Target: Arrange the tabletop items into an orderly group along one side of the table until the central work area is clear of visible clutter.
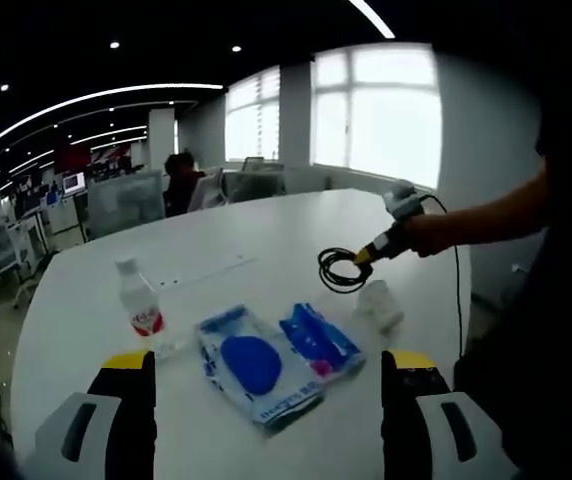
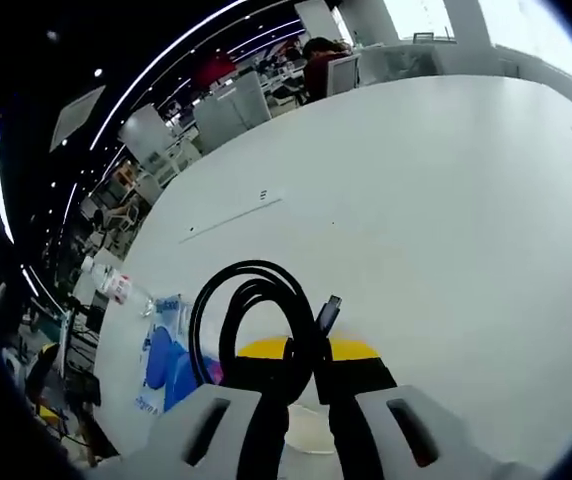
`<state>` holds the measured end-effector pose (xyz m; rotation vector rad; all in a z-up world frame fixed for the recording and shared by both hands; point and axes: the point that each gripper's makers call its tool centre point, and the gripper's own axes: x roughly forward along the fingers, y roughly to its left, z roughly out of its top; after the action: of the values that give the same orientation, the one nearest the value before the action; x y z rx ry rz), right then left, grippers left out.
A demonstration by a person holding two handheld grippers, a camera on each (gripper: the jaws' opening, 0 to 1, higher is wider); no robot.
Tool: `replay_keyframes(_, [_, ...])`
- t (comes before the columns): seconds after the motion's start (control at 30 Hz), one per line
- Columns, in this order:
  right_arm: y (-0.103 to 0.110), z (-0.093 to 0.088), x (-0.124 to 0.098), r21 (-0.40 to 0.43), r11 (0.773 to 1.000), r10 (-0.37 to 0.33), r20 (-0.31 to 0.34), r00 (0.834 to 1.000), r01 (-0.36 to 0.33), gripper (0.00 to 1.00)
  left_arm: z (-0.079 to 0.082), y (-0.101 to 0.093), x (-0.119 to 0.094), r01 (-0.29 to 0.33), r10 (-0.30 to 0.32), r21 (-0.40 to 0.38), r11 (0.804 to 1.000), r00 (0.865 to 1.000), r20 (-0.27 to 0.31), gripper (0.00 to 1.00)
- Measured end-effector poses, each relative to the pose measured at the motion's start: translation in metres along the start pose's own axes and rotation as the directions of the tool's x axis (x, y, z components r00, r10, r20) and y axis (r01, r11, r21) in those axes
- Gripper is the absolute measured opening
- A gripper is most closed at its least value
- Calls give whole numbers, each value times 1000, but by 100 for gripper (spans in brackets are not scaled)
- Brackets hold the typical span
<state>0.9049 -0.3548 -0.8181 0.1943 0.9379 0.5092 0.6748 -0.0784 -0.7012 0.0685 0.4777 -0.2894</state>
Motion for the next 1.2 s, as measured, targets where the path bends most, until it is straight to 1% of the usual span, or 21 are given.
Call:
replay_keyframes(0.13, [-3, -7, -2, 10, 1000, -3, -9, 1000, 3, 7, -3, -3, -4, -9, 9, -7, 1000, 1000, 0, 92])
replay_keyframes(0.23, [-8, -14, -3, 36, 999, -9, -18, 1000, 10, 7, -5, -7, -7, -12, 12, -8, 1000, 1000, -3, 92])
replay_keyframes(0.37, [-12, -24, -2, 47, 999, -21, -35, 999, 23, 7, -9, -12, -12, -20, 20, -17, 1000, 1000, -5, 92])
replay_keyframes(0.57, [-21, -40, 2, 79, 996, -41, -62, 997, 45, 8, -16, -11, -15, -33, 33, -30, 999, 999, -16, 92])
replay_keyframes(0.77, [-29, -46, 6, 108, 992, -59, -71, 996, 67, 8, -15, -10, -14, -42, 42, -36, 998, 999, -8, 92])
replay_keyframes(0.9, [-30, -49, 5, 114, 991, -66, -69, 995, 73, 9, -14, -15, -13, -34, 34, -32, 999, 999, -10, 91])
replay_keyframes(0.93, [-30, -50, 5, 110, 991, -64, -70, 995, 71, 9, -14, -15, -13, -33, 32, -32, 999, 999, -10, 91])
replay_keyframes(1.0, [-30, -50, 5, 68, 995, -70, -65, 995, 74, 10, -15, -17, -13, -27, 27, -33, 999, 1000, -11, 91])
replay_keyframes(1.07, [-29, -49, 4, 53, 996, -72, -53, 996, 75, 10, -17, -19, -12, -25, 24, -33, 999, 1000, -17, 91])
replay_keyframes(1.1, [-32, -46, 4, 33, 996, -79, -47, 996, 80, 9, -17, -19, -12, -23, 23, -34, 999, 1000, -18, 91])
replay_keyframes(1.13, [-37, -45, 2, 11, 994, -108, -42, 993, 109, 9, -17, -20, -12, -22, 22, -36, 999, 1000, -17, 91])
replay_keyframes(1.17, [-35, -42, 2, -17, 995, -94, -31, 995, 94, 7, -17, -20, -12, -22, 22, -37, 999, 1000, -16, 91])
replay_keyframes(1.2, [-29, -39, 0, -25, 997, -77, -20, 997, 76, 6, -17, -21, -12, -22, 22, -38, 999, 1000, -15, 91])
